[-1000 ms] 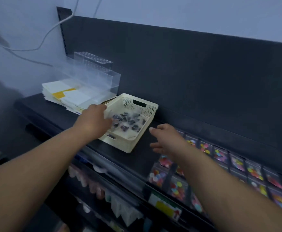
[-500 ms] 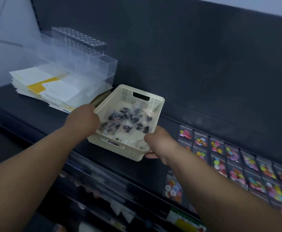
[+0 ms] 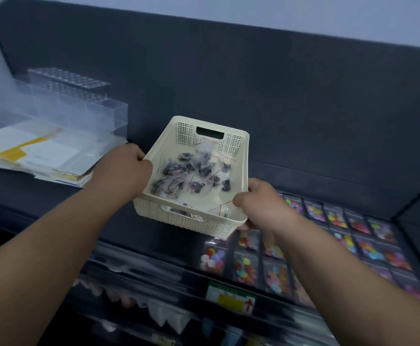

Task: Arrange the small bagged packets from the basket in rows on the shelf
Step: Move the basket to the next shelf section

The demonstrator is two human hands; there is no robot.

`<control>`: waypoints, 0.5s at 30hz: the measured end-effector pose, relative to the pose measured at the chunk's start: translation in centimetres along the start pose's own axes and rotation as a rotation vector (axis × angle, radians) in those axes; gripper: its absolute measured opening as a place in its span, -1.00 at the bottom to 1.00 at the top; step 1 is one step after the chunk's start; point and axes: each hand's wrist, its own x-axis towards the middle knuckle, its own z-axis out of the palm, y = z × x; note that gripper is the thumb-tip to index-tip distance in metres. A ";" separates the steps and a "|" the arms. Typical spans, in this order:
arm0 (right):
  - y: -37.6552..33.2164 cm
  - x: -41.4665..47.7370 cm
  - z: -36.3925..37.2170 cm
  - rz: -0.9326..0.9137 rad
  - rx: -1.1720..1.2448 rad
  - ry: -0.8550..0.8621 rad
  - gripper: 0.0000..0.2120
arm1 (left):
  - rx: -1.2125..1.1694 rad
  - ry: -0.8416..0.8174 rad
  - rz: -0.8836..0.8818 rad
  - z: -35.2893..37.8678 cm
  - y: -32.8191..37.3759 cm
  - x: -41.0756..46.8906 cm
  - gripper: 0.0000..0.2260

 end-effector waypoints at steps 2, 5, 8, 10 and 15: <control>1.1 -2.1 -3.4 -0.023 -0.010 0.044 -0.73 | -0.054 -0.031 0.004 1.1 2.7 -1.9 -0.89; 3.4 -6.0 -9.1 -0.040 -0.061 0.105 -0.73 | -0.157 -0.088 -0.017 3.8 7.0 -5.7 -0.86; 6.3 -10.2 -15.3 -0.030 -0.051 0.154 -0.73 | -0.214 -0.155 -0.008 7.1 12.0 -9.9 -0.80; 8.4 -13.2 -19.6 -0.010 -0.044 0.191 -0.72 | -0.216 -0.182 0.032 9.5 15.6 -12.9 -0.80; 13.7 -19.5 -29.6 0.032 -0.019 0.296 -0.70 | -0.195 -0.209 0.152 15.5 24.0 -20.6 -0.85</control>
